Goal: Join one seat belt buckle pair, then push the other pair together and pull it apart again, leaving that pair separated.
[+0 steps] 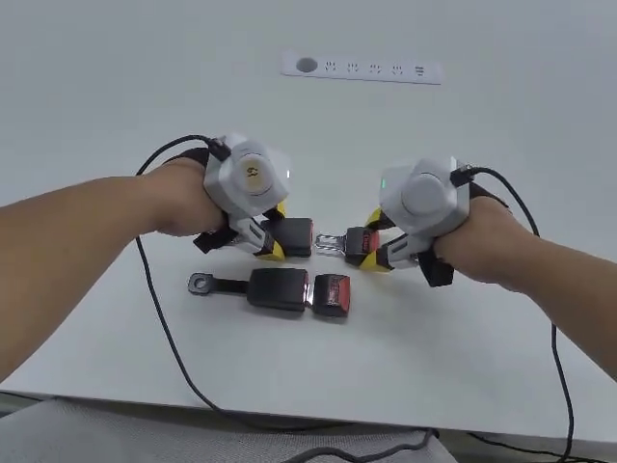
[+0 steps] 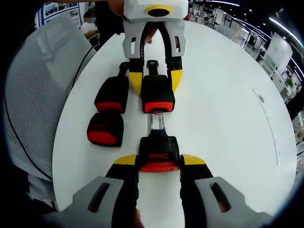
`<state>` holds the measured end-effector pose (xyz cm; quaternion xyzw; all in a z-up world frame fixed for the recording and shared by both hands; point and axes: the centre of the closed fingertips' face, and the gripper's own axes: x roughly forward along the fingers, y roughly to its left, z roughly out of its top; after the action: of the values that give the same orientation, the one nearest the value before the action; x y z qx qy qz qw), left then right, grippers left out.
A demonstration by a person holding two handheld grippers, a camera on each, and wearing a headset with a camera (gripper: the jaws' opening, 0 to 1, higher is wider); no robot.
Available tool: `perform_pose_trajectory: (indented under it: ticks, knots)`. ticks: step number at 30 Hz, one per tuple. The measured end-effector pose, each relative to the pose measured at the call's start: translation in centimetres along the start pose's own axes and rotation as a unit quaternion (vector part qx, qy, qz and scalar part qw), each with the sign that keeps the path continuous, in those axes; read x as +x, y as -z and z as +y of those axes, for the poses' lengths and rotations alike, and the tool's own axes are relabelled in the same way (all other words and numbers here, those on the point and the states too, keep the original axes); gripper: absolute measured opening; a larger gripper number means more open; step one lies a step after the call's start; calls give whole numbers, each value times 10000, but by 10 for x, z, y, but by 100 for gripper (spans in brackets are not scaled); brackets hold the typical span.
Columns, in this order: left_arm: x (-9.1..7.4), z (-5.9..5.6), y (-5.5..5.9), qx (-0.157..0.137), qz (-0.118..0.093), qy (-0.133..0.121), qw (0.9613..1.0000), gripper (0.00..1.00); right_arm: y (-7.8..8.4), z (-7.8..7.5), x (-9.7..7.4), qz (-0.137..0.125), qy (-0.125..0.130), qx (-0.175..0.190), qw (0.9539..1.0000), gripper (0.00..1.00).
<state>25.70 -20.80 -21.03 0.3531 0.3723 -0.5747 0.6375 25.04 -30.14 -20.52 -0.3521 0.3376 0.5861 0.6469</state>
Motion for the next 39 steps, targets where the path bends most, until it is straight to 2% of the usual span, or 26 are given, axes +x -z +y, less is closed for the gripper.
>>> perform_pose_trajectory:
  ticks: [10, 18, 20, 32, 39]
  knots:
    - [0, -2, -1, 28, 8, 4, 10000, 34, -9, -1, 4, -41, 24, -118, 9999, 32]
    - [-1, -3, -2, 130, -23, 13, 9999, 34, -16, -3, 9, -167, -37, -80, 9998, 31]
    - [-1, -3, -3, 119, -21, 26, 9999, 34, -16, -5, 10, -126, -91, -49, 9999, 31]
    - [-4, -7, -6, 101, -234, -6, 9997, 33, -21, -5, 12, -174, -91, 22, 9998, 29]
    - [-5, -9, -10, 177, -229, 88, 9995, 33, -21, -4, 14, -159, -108, -17, 9998, 29]
